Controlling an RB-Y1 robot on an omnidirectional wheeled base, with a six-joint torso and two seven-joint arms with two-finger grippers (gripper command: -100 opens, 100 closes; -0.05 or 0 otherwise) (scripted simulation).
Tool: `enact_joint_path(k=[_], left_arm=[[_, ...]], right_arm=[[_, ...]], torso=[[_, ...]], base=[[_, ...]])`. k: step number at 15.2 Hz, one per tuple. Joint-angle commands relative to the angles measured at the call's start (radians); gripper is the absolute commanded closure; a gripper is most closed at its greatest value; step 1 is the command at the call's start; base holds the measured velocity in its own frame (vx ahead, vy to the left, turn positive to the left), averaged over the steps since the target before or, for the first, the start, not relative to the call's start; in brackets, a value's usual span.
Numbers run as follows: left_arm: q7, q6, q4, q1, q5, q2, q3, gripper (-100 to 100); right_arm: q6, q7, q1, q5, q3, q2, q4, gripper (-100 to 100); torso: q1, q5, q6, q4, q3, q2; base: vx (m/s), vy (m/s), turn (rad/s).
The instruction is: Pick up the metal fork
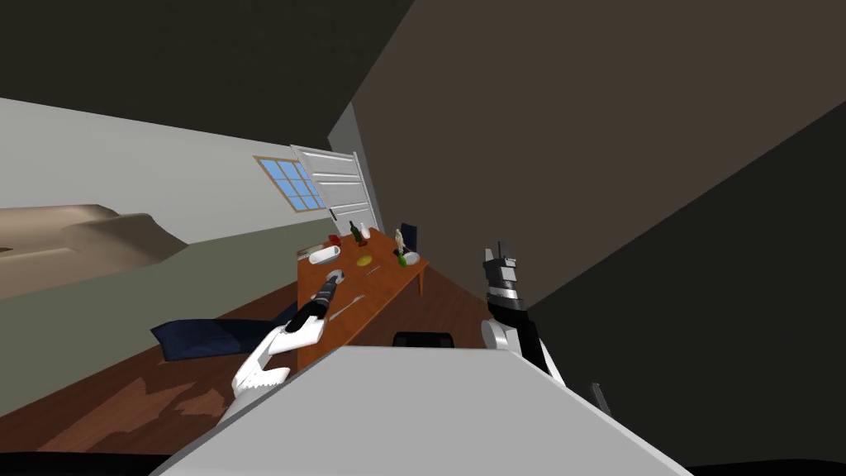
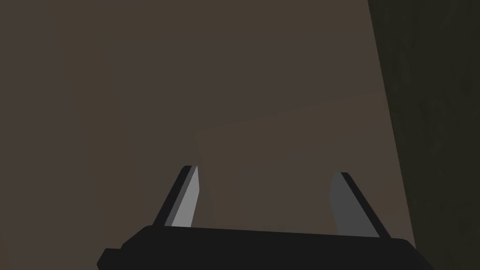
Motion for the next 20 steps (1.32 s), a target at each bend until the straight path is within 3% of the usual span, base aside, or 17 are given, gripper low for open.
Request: enact_joint_path(k=[1, 2, 3, 5, 6, 7, 8, 9, 12, 14, 17, 20], left_arm=[[0.011, 0.05, 0.05, -0.016, 0.011, 0.007, 0.029, -100], [0.011, 0.064, 0.053, -0.016, 0.011, 0.007, 0.029, -100], [0.019, 0.097, 0.08, -0.025, 0.021, 0.01, 0.053, -100], [0.019, 0.112, 0.091, -0.025, 0.021, 0.01, 0.053, -100], [0.029, 0.148, 0.129, -0.034, 0.031, 0.012, 0.076, -100], [0.029, 0.158, 0.129, -0.034, 0.031, 0.012, 0.076, -100], [0.039, 0.192, 0.163, -0.042, 0.042, 0.013, 0.099, -100], [0.039, 0.203, 0.166, -0.042, 0.042, 0.013, 0.099, -100], [0.061, 0.268, 0.237, -0.058, 0.066, 0.014, 0.143, -100], [0.061, 0.286, 0.237, -0.058, 0.066, 0.014, 0.143, -100], [0.084, 0.355, 0.303, -0.073, 0.09, 0.014, 0.183, -100], [0.096, 0.396, 0.335, -0.079, 0.103, 0.015, 0.201, -100]], right_arm=[[0.0, 0.0, 0.0, 0.0, 0.0, 0.0, 0.0, 0], [0.0, 0.0, 0.0, 0.0, 0.0, 0.0, 0.0, 0], [0.0, 0.0, 0.0, 0.0, 0.0, 0.0, 0.0, 0], [0.0, 0.0, 0.0, 0.0, 0.0, 0.0, 0.0, 0], [0.0, 0.0, 0.0, 0.0, 0.0, 0.0, 0.0, 0], [0.0, 0.0, 0.0, 0.0, 0.0, 0.0, 0.0, 0], [0.0, 0.0, 0.0, 0.0, 0.0, 0.0, 0.0, 0], [0.0, 0.0, 0.0, 0.0, 0.0, 0.0, 0.0, 0], [0.0, 0.0, 0.0, 0.0, 0.0, 0.0, 0.0, 0], [0.0, 0.0, 0.0, 0.0, 0.0, 0.0, 0.0, 0], [0.0, 0.0, 0.0, 0.0, 0.0, 0.0, 0.0, 0], [0.0, 0.0, 0.0, 0.0, 0.0, 0.0, 0.0, 0]], torso=[[0.0, 0.0, 0.0, 0.0, 0.0, 0.0], [0.0, 0.0, 0.0, 0.0, 0.0, 0.0], [0.0, 0.0, 0.0, 0.0, 0.0, 0.0], [0.0, 0.0, 0.0, 0.0, 0.0, -0.001], [0.0, 0.0, 0.0, 0.0, 0.0, 0.0], [0.0, 0.0, 0.0, 0.0, 0.0, 0.0], [0.0, 0.0, 0.0, 0.0, 0.0, 0.0], [0.0, 0.0, 0.0, 0.0, 0.0, -0.001], [0.0, 0.0, 0.0, 0.0, -0.001, -0.002], [-0.001, 0.0, 0.0, 0.0, -0.001, -0.002], [0.0, 0.0, 0.0, 0.0, -0.001, -0.001], [-0.001, 0.0, 0.0, 0.0, -0.001, -0.002]], base=[[0.034, -0.026, -0.039], [0.038, -0.026, -0.058], [0.043, -0.029, -0.106], [0.037, -0.024, -0.042], [0.036, -0.023, -0.045], [0.038, -0.025, -0.057], [0.045, -0.03, -0.078], [0.051, -0.029, -0.064], [0.064, -0.027, -0.052], [0.053, -0.03, -0.035], [0.054, -0.024, -0.052], [0.066, -0.026, -0.043]])
